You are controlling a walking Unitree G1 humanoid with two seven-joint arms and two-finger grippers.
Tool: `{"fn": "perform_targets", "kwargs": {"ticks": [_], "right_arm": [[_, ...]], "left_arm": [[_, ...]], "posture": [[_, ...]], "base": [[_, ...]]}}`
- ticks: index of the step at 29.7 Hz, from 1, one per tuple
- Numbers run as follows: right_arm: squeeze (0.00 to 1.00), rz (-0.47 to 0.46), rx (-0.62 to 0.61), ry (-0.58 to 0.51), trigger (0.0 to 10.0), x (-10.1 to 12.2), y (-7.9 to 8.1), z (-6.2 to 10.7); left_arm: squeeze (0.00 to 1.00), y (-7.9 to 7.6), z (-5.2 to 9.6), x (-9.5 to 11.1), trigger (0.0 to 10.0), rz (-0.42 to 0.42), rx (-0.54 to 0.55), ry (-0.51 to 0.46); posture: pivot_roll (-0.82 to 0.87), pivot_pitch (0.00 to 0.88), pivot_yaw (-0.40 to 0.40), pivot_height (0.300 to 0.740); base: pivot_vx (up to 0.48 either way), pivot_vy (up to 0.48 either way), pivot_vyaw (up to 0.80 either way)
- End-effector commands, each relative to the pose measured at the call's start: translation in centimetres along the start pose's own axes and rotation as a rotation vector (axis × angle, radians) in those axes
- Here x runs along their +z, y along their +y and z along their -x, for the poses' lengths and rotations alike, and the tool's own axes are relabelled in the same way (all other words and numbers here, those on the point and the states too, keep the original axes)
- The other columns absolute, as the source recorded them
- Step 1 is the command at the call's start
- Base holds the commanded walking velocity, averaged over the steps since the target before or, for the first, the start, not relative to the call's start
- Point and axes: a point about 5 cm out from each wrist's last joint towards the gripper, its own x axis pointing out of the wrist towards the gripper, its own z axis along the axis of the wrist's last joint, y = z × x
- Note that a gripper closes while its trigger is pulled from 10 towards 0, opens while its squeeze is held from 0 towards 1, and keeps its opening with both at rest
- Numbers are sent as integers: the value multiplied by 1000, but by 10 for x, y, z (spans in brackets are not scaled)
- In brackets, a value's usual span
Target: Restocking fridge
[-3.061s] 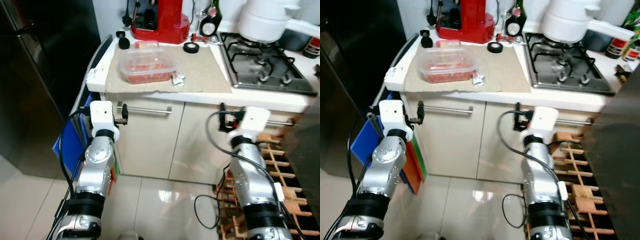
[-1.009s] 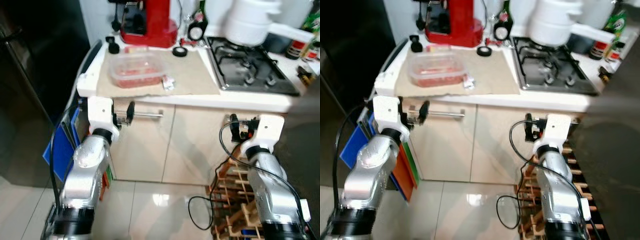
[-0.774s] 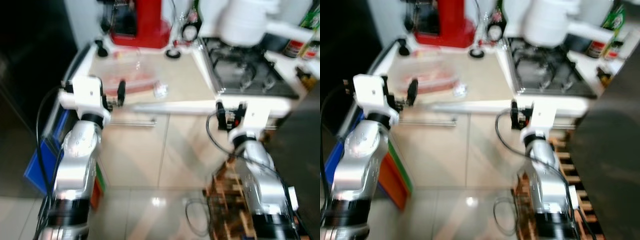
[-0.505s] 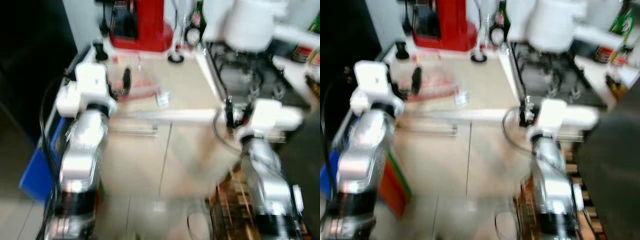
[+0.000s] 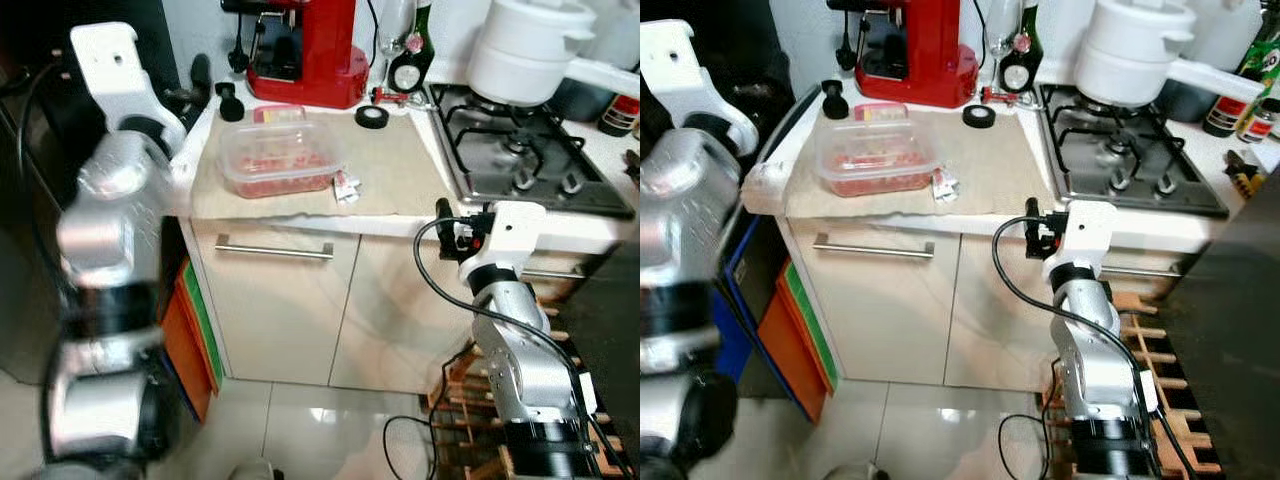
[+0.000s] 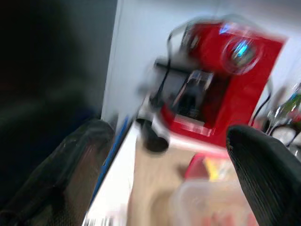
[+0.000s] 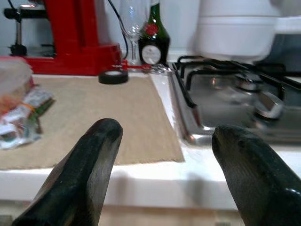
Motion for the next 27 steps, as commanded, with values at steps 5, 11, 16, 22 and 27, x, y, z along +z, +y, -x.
{"fn": "perform_targets", "kwargs": {"ticks": [5,11,16,22,27], "right_arm": [[27,-10,-5,-2,10000,1,1,-3],[27,-10,-6,11,10000,-3,0,0],[24,-6,-4,20,10000,-6,0,1],[27,-7,-3,26,10000,-7,1,0],[24,-9,0,31,10000,-8,2,1]], "left_arm": [[0,0,-8,-41,10000,113,-45,216],[0,-10,-9,-57,10000,260,-98,280],[0,-16,-9,-59,10000,368,-129,292],[0,-22,-7,-67,10000,390,-155,345],[0,-19,-6,-79,10000,282,-111,432]], "posture": [[132,0,-13,740],[124,0,-17,740],[125,0,-19,740],[128,0,-19,740],[128,0,-18,740]], "base": [[0,0,0],[0,0,0],[0,0,0],[0,0,0],[0,0,0]]}}
